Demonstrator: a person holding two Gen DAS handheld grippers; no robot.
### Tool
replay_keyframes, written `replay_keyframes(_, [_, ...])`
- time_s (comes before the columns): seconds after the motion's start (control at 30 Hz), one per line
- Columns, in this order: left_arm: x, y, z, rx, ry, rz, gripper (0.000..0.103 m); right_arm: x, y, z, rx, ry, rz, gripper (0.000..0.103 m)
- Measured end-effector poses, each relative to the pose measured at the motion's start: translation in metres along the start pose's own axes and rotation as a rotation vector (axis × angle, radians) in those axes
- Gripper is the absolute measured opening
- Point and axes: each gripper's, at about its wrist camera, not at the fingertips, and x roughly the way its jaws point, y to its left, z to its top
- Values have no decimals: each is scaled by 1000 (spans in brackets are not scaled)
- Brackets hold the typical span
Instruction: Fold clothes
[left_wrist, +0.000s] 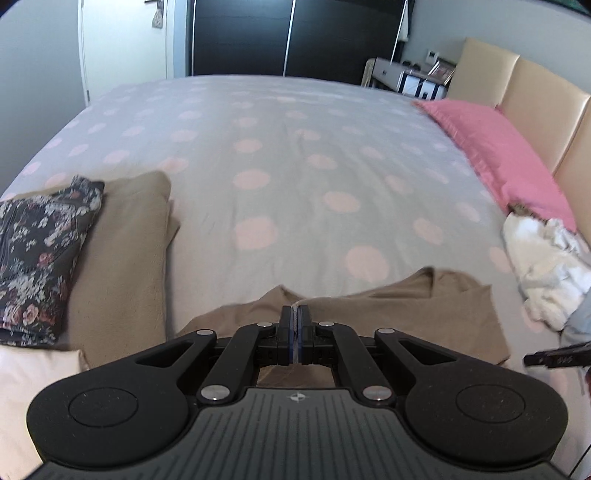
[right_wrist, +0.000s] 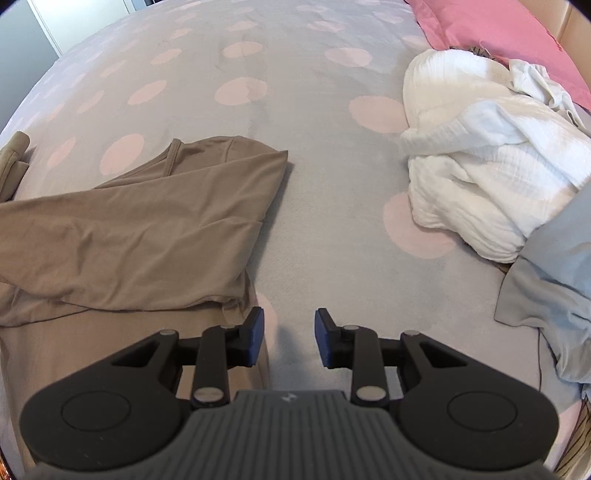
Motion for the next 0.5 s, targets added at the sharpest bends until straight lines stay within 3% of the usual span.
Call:
replay_keyframes(0.23, [22,13,-17,6,78,71,0,9,23,-2,-104,-3,64,33])
replay_keyframes(0.4, [34,19,-24,4,99,92,1,22,48,-11,-239,-30,-7,31])
replay_keyframes(0.43, [37,20,-24,3,97,97,1,23,48,-10,-243,-33,-16,30])
replay_keyframes(0.5, [39,23,-25,-3,97,101,12,25,47,-9,-242,-35,-27,9])
